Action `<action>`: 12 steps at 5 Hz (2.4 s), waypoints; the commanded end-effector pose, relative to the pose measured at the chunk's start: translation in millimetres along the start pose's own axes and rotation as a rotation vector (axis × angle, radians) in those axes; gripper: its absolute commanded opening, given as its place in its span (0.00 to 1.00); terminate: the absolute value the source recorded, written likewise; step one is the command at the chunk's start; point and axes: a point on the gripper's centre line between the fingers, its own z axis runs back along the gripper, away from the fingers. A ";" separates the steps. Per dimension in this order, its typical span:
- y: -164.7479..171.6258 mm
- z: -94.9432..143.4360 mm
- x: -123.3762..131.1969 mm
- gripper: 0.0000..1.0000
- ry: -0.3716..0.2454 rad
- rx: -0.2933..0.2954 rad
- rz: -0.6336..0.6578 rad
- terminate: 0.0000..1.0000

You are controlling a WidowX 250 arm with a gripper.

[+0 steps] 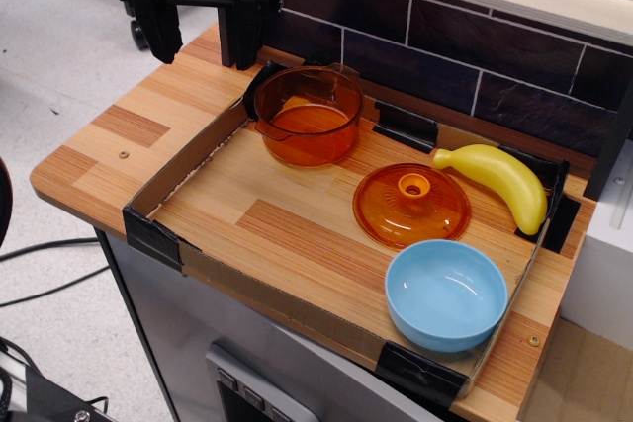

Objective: Put lid on pot

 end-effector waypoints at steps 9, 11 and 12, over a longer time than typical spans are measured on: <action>-159.7 -72.0 -8.8 1.00 -0.056 -0.163 0.155 0.00; -159.7 -78.1 -0.9 1.00 -0.076 -0.149 0.158 0.00; -156.0 -78.7 0.2 1.00 -0.085 -0.143 0.156 0.00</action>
